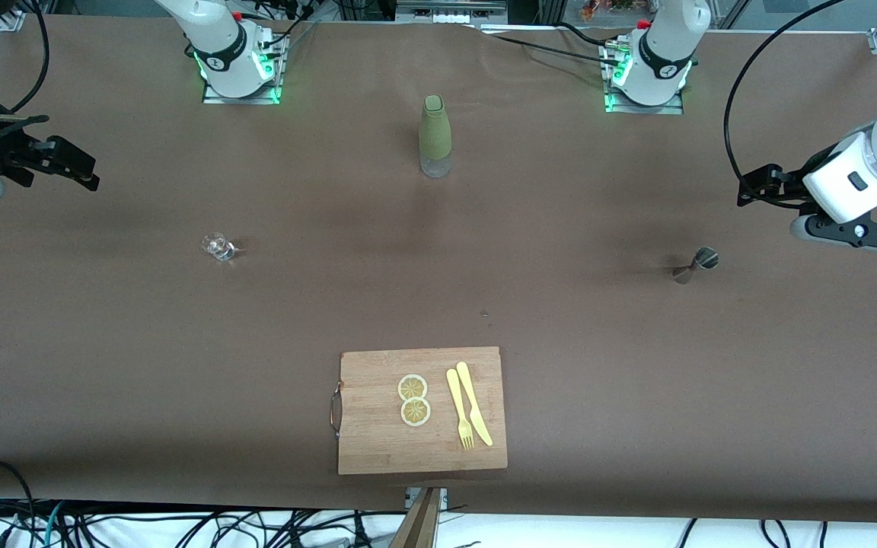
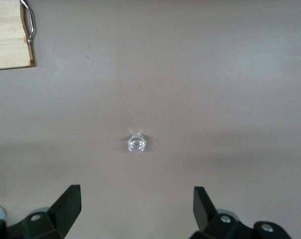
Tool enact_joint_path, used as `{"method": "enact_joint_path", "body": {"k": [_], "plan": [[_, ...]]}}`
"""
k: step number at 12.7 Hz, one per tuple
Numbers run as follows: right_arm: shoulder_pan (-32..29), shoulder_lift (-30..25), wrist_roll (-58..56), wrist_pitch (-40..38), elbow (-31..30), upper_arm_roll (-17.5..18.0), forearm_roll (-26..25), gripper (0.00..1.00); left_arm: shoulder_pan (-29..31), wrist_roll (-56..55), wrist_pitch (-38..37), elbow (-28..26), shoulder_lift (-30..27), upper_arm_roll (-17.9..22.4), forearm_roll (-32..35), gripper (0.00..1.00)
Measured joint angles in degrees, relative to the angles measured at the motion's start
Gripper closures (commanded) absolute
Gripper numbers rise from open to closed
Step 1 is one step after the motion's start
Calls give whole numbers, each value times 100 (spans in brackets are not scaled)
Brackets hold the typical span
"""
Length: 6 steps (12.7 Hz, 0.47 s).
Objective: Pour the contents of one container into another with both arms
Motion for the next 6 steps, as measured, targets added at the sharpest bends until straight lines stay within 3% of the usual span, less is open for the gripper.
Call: {"method": "enact_joint_path", "body": {"k": [6], "plan": [[0, 0, 0, -10, -8, -2, 0, 0, 69, 1, 361, -7, 19, 0, 0, 0]]}}
